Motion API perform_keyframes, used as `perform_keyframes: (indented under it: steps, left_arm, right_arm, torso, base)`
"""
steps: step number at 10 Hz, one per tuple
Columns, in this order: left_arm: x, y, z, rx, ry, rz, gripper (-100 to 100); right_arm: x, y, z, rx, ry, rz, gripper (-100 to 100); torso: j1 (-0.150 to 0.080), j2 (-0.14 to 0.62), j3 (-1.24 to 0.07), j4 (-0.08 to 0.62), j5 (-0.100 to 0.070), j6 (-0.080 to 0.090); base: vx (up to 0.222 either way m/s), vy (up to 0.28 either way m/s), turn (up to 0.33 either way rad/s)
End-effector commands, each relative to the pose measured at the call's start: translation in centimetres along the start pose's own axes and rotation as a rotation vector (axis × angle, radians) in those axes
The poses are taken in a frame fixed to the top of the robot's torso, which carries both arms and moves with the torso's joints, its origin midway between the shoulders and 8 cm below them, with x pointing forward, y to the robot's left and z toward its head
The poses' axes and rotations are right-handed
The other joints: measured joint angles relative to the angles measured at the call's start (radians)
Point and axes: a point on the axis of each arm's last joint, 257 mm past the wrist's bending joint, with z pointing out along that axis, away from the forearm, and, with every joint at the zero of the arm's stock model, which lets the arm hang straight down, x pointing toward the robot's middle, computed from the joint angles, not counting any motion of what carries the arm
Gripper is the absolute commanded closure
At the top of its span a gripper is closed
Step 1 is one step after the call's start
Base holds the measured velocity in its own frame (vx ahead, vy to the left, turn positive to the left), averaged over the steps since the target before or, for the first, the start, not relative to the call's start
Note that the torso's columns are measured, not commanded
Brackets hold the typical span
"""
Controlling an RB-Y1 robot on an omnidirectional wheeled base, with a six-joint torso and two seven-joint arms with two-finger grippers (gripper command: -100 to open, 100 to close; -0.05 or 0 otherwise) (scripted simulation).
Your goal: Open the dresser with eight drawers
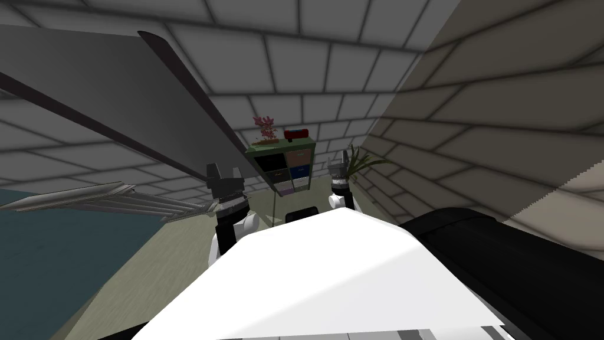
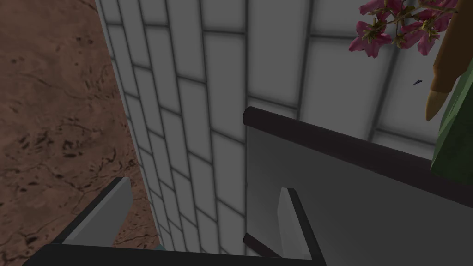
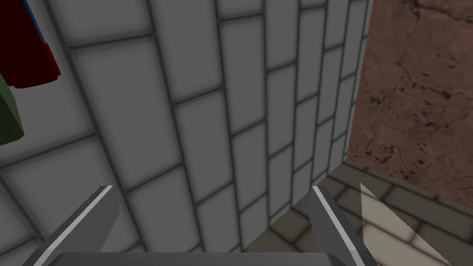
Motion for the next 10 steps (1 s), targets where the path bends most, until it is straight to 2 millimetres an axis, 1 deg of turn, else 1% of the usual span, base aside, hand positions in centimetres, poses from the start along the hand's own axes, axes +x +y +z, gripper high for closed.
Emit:
perform_keyframes:
  steps: [1, 3, 9, 10]
  left_arm:
    - [0.00, 0.00, 0.00, 0.000, 0.000, 0.000, 0]
    - [0.00, -0.01, 0.00, 0.000, 0.000, 0.000, 0]
    - [0.00, -0.02, 0.00, 0.000, 0.000, 0.000, 0]
    - [0.51, 0.76, -0.21, -0.013, 0.041, 0.017, -100]
  right_arm:
    - [0.00, 0.00, 0.00, 0.000, 0.000, 0.000, 0]
    - [0.00, 0.01, 0.00, 0.000, 0.000, 0.000, 0]
    - [0.00, 0.02, 0.01, 0.000, 0.000, 0.000, 0]
    - [0.00, 0.02, 0.01, 0.000, 0.000, 0.000, 0]
  torso:
    - [0.000, 0.040, -0.082, 0.041, 0.000, 0.000]
    - [0.000, 0.175, -0.351, 0.176, 0.000, 0.000]
    - [0.000, 0.618, -1.234, 0.617, 0.000, 0.000]
    - [0.000, 0.691, -1.382, 0.691, 0.000, 0.000]
  base:
    - [0.000, 0.000, 0.000]
    - [0.000, 0.000, 0.000]
    - [0.000, 0.000, 0.000]
    - [0.026, -0.030, -0.012]
